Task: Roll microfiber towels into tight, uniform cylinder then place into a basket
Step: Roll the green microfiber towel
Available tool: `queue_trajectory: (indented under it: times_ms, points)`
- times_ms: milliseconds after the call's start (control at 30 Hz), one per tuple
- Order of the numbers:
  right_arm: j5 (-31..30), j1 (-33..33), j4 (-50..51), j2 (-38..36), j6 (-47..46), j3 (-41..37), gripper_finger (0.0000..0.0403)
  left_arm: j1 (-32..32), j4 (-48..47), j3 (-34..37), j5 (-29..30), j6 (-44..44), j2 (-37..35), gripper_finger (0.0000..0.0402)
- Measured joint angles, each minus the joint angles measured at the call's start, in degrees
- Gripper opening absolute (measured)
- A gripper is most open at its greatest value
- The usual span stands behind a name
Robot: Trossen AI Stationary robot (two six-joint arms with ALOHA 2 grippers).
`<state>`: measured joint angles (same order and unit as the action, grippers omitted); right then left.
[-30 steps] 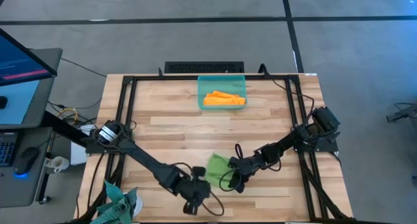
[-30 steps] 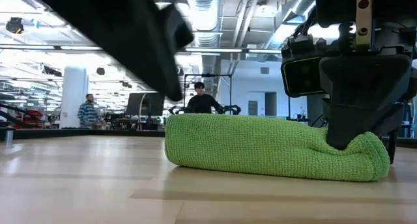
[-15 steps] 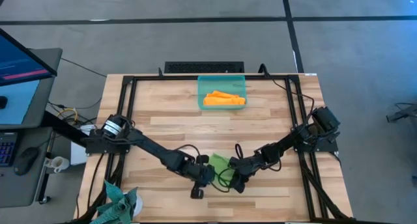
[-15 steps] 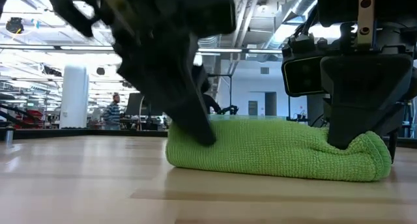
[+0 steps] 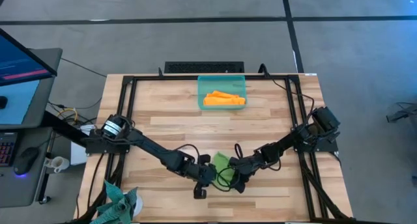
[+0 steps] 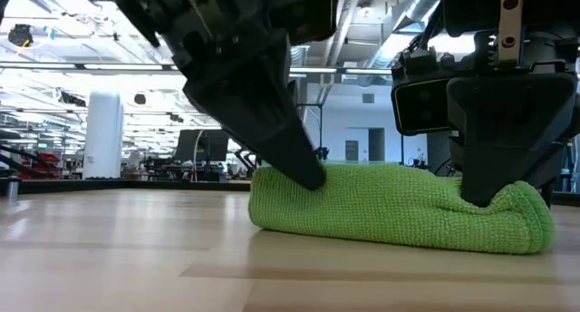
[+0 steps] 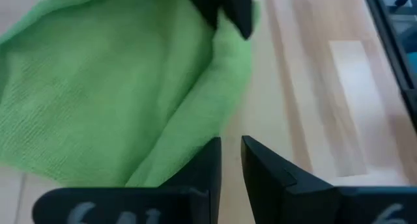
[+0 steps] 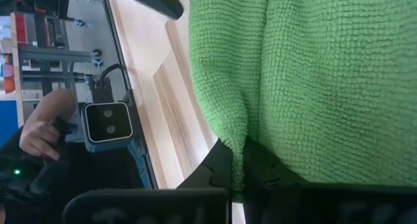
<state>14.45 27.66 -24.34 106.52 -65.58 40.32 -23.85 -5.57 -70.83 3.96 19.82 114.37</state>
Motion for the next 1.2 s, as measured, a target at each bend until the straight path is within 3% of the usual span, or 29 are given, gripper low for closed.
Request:
queue_trajectory:
  times_ms: [267, 867, 1200]
  points:
    - [0.31, 0.0, -0.13, 0.0, -0.23, 0.0, 0.0023, 0.3, -0.53, 0.0, 5.58, -0.67, 0.01, 0.0049]
    - [0.92, 0.04, -0.93, 0.07, -3.97, -0.1, 0.0023, 5.46, -2.83, 1.05, 8.53, 0.8, 0.02, 0.0049]
    - [1.28, 0.01, -1.22, 0.26, -3.52, 0.83, 0.0081, 5.35, 1.93, 5.26, 7.29, 3.14, 0.0, 0.0049]
